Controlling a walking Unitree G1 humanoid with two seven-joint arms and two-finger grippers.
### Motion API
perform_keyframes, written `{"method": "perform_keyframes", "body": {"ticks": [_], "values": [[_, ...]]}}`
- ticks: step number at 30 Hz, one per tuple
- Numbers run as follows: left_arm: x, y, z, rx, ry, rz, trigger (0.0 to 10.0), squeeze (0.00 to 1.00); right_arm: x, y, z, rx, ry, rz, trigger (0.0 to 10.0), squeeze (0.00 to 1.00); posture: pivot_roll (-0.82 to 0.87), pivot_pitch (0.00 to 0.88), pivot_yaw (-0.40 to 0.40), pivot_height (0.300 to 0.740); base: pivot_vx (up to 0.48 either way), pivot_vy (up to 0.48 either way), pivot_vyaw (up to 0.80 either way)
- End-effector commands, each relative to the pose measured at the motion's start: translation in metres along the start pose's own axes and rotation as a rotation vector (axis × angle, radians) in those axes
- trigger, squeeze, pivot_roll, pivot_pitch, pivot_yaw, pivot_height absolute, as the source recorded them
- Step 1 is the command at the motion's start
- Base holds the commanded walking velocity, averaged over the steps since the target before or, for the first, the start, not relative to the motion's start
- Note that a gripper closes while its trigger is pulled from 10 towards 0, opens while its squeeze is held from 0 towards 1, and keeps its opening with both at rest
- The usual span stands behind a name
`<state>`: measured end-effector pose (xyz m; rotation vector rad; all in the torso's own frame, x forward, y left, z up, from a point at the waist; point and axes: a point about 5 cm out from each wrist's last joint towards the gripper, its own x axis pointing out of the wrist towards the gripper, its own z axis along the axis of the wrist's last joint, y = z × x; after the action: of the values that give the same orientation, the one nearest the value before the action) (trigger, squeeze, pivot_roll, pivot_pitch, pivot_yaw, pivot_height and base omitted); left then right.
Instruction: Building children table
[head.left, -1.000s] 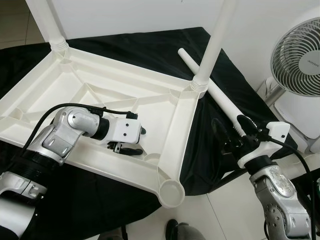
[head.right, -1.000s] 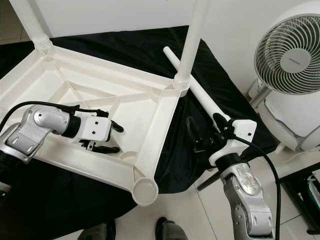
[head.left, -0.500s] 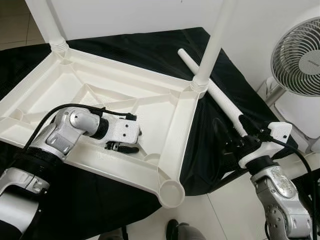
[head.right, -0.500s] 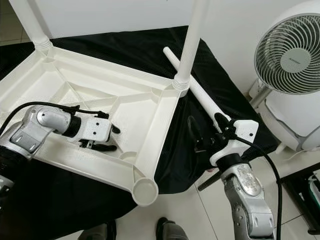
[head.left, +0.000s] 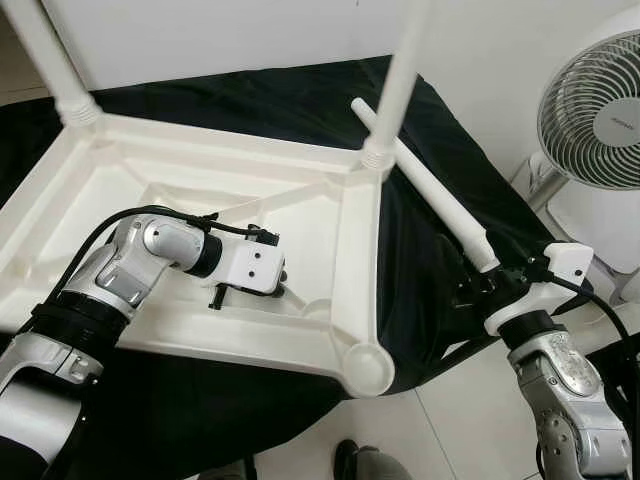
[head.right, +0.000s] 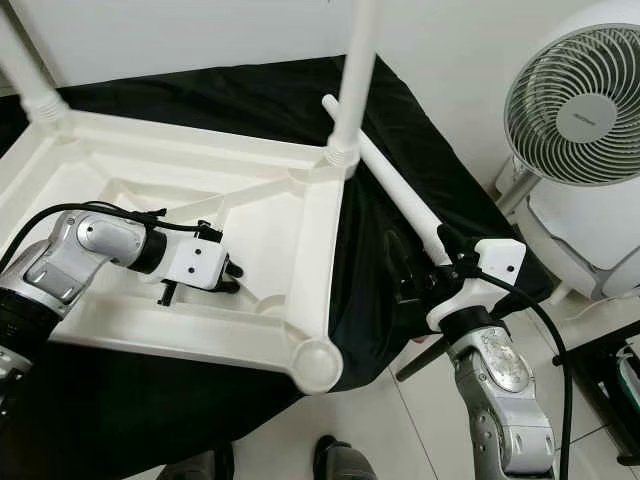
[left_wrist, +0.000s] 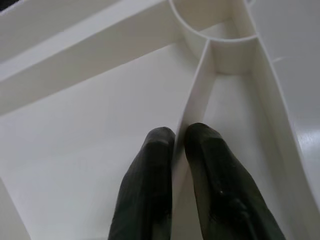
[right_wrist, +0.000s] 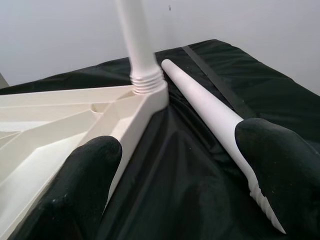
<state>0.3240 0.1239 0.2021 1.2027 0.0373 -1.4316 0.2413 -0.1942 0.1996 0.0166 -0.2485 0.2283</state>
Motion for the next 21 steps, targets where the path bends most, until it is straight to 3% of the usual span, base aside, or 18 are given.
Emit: {"method": "perform_keyframes", "body": {"ticks": [1,14,15,16,17,21], "values": [[0.008,-0.015,-0.013,-0.083,0.025,-0.012,0.0,0.0,-0.003,-0.003,0.001,-0.011,0.009,-0.014,10.0,0.0,0.0,0.219,0.002,0.74,0.0,0.0,0.0],[0.012,-0.002,-0.01,-0.072,0.012,0.068,0.0,0.0,-0.003,-0.002,0.001,-0.009,0.009,-0.016,10.0,0.0,0.0,0.221,0.0,0.74,0.0,0.0,0.0],[0.014,0.0,-0.009,-0.066,0.009,0.085,4.3,0.0,-0.002,-0.002,0.001,-0.008,0.009,-0.018,10.0,0.0,0.0,0.221,-0.001,0.74,0.0,0.0,0.0],[0.014,0.0,-0.009,-0.066,0.009,0.085,4.3,0.0,-0.002,-0.002,0.001,-0.008,0.009,-0.018,10.0,0.0,0.0,0.221,-0.001,0.74,0.0,0.0,0.0],[0.015,0.002,-0.008,-0.059,0.011,0.107,10.0,0.0,-0.002,-0.002,0.001,-0.007,0.008,-0.018,10.0,0.0,0.0,0.221,-0.001,0.74,0.0,0.0,0.0],[0.016,0.008,-0.004,-0.072,-0.012,0.141,10.0,0.0,-0.001,-0.001,0.001,-0.007,0.008,-0.017,10.0,0.0,0.0,0.221,-0.001,0.74,0.0,0.0,0.0]]}}
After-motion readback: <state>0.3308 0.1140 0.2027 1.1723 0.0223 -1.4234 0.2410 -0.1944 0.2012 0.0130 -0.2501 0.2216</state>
